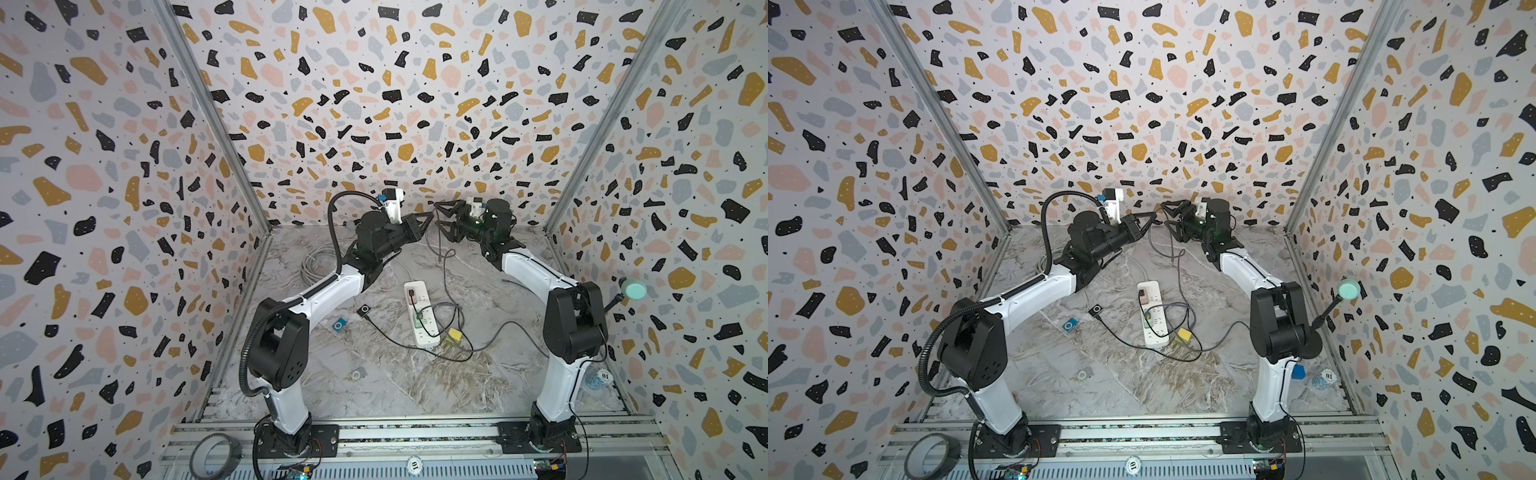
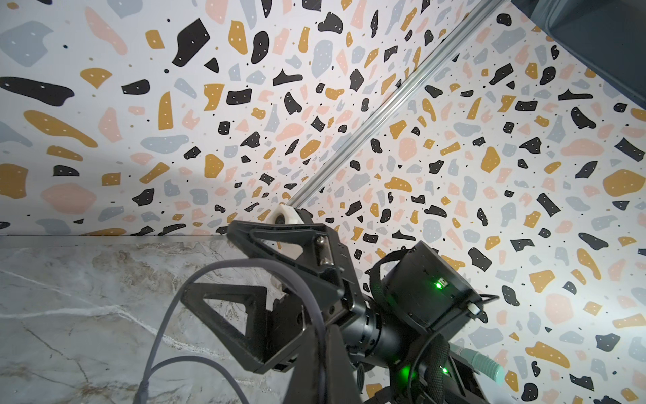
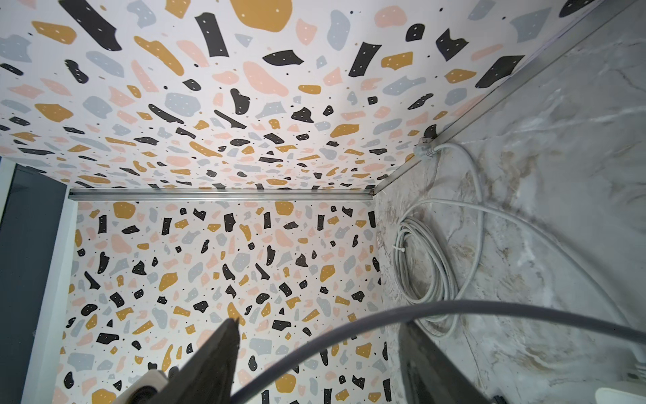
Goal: Charge mp3
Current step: Pick up the charging cable from the center of the board.
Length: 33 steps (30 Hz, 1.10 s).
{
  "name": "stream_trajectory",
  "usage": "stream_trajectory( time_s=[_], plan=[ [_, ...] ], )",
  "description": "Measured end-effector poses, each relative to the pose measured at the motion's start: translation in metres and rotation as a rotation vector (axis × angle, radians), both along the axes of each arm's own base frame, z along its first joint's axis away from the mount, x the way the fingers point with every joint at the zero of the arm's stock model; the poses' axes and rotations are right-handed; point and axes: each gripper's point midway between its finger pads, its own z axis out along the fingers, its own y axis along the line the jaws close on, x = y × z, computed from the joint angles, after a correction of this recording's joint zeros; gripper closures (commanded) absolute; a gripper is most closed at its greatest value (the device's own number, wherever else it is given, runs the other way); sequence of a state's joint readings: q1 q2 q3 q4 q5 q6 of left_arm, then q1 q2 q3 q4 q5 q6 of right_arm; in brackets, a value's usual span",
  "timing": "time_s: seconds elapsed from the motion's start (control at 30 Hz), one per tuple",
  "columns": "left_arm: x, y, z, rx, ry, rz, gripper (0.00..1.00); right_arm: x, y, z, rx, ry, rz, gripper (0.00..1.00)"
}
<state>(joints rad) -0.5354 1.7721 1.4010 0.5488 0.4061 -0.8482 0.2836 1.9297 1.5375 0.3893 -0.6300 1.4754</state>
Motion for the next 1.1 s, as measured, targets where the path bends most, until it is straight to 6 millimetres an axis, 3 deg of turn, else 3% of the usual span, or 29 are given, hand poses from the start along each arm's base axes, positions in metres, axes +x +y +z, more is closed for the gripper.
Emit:
stream_trajectory(
  time_s=[0.17, 0.3, 0.4, 0.5, 0.63, 0.77, 0.9, 1.0, 1.1],
  plan=[
    [-0.026, 0.005, 0.010, -0.013, -0.033, -0.032, 1.00, 0.012, -0.001, -0.017, -0.013, 0.034, -0.012, 0.48],
    [-0.047, 0.005, 0.023, -0.029, -0.082, -0.060, 1.00, 0.020, 0.003, -0.019, -0.007, 0.032, 0.004, 0.53],
    [-0.054, 0.005, 0.020, -0.031, -0.092, -0.070, 1.00, 0.018, 0.008, -0.016, 0.000, 0.027, 0.028, 0.55],
    [-0.051, 0.004, 0.008, -0.014, -0.073, -0.065, 1.00, 0.012, 0.012, -0.013, 0.006, 0.017, 0.053, 0.45],
    [-0.043, 0.007, 0.000, 0.001, -0.050, -0.049, 1.00, -0.006, 0.001, -0.019, -0.036, 0.013, 0.054, 0.29],
    [-0.038, 0.008, 0.000, 0.009, -0.043, -0.044, 1.00, -0.024, -0.039, -0.013, -0.120, -0.063, -0.001, 0.24],
    [-0.037, 0.007, 0.007, 0.006, -0.053, -0.050, 1.00, -0.037, -0.073, 0.011, -0.261, -0.234, -0.053, 0.24],
    [-0.036, 0.004, 0.013, 0.002, -0.067, -0.059, 1.00, -0.053, -0.072, 0.025, -0.371, -0.379, -0.033, 0.24],
    [-0.035, 0.002, 0.020, -0.003, -0.082, -0.069, 1.00, -0.066, -0.059, 0.025, -0.485, -0.502, 0.018, 0.24]
  ],
)
